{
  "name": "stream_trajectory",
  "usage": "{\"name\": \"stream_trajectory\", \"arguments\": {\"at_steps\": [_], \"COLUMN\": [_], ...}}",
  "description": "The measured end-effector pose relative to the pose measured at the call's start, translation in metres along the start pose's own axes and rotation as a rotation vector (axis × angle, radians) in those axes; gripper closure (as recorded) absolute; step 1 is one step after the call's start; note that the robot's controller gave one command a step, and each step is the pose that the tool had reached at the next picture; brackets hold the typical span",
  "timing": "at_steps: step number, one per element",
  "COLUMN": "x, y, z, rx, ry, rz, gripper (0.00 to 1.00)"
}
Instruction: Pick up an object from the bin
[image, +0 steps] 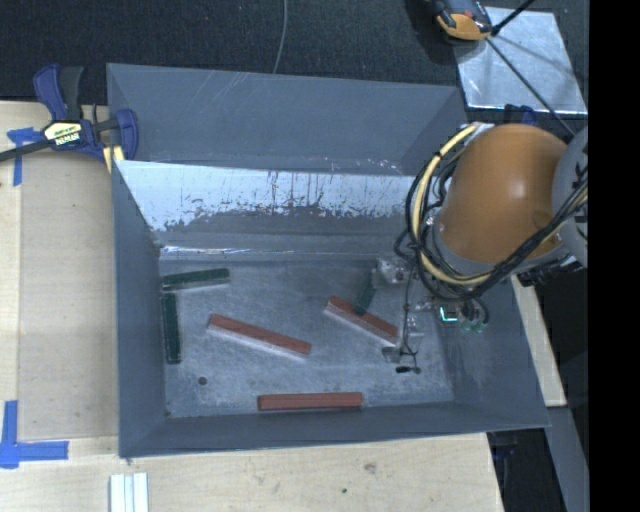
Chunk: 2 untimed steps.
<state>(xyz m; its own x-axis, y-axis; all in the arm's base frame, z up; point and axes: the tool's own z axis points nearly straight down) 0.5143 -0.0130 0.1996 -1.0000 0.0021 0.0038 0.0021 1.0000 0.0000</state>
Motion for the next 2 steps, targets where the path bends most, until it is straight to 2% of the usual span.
{"name": "stream_trajectory", "arguments": {"at_steps": [1,2], "x": [-0.002,-0.026], "y": [0.0,0.009], "z": [-0.003,0.044], "rx": [0.0,0.001], "ry": [-0.007,-0.015], "rz": [0.0,-0.021], "gripper": [0.0,0.0]}}
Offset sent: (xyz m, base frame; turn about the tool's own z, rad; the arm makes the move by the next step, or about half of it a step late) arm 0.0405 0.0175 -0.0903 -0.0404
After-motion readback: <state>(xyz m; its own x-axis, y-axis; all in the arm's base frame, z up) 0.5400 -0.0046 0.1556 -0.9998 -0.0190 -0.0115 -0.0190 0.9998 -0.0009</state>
